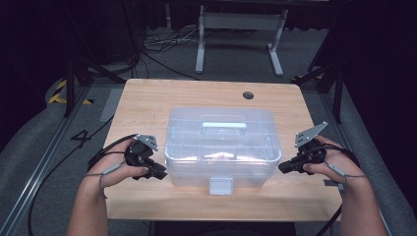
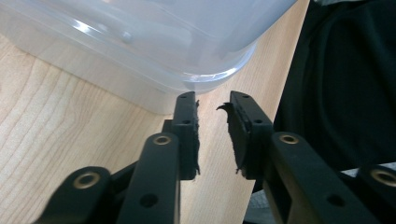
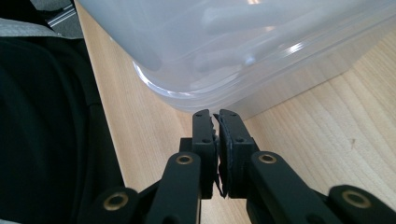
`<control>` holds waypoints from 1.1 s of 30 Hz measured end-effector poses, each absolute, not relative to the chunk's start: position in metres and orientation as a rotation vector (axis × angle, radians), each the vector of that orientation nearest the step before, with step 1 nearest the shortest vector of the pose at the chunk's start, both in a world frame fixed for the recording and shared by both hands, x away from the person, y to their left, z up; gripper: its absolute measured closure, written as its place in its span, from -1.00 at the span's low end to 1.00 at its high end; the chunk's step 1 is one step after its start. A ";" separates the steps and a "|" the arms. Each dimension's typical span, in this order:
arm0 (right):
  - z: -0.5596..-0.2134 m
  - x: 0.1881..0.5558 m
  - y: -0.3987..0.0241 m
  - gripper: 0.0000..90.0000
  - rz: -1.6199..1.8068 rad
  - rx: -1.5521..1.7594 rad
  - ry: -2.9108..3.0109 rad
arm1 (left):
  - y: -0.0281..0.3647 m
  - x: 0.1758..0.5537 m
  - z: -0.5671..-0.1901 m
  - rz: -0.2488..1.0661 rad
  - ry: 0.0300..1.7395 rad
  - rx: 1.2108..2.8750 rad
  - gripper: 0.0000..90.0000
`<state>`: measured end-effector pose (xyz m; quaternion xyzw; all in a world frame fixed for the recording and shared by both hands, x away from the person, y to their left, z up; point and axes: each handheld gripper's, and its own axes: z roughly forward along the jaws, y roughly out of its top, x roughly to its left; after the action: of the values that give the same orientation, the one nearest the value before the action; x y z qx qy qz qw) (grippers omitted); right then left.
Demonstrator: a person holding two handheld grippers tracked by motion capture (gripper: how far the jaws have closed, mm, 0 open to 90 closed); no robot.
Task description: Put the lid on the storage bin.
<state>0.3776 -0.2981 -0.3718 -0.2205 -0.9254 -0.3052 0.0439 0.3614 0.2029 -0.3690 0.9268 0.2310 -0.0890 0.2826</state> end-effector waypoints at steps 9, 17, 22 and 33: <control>-0.362 0.383 -0.307 0.77 -1.071 -0.729 -2.824 | 0.220 0.360 -0.362 -0.122 0.731 2.338 0.37; -0.351 0.392 -0.311 0.58 -1.255 -0.829 -2.838 | 0.233 0.357 -0.357 0.014 0.859 2.211 0.24; -0.348 0.400 -0.312 0.44 -1.356 -0.914 -2.845 | 0.241 0.356 -0.360 0.102 0.932 2.160 0.14; -0.359 0.421 -0.323 0.25 -1.440 -1.179 -2.867 | 0.255 0.368 -0.374 0.266 1.048 2.080 -0.05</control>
<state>0.4208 -0.3227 -0.3591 -0.3416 -0.8308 -0.4172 -0.1379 0.3677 0.2549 -0.3742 0.8177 0.4118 0.1047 0.3883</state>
